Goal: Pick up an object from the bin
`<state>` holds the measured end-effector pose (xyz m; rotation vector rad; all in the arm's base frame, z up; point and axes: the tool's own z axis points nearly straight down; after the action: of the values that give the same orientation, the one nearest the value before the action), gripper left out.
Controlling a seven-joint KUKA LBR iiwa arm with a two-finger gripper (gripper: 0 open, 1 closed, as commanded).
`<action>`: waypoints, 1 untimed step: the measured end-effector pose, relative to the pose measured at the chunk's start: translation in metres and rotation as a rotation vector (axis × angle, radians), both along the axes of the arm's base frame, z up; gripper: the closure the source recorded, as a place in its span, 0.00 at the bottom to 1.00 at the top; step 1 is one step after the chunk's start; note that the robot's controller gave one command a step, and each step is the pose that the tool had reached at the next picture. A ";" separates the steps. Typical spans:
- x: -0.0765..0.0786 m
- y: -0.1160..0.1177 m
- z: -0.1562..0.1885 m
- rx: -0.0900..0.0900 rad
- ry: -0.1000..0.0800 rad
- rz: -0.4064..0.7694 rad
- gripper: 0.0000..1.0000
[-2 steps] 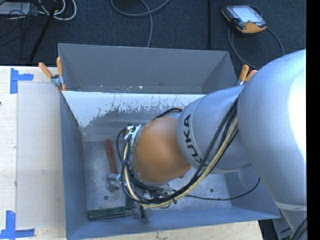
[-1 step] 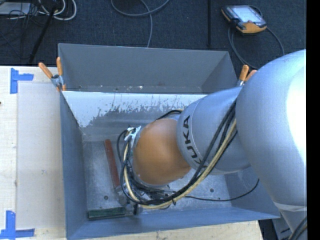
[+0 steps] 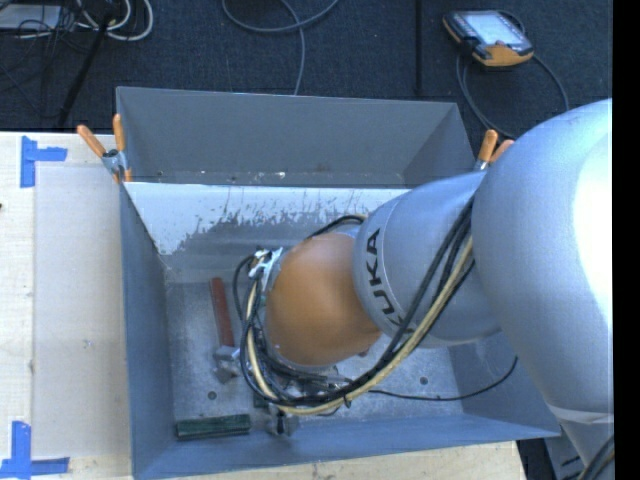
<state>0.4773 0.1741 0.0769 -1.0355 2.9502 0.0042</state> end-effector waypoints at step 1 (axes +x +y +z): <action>0.000 0.000 0.000 0.000 0.001 0.000 0.00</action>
Offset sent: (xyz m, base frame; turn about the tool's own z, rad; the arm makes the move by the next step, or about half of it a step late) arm 0.0240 0.0586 0.0167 0.1443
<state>0.4772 0.1741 0.0769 -1.0356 2.9509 0.0040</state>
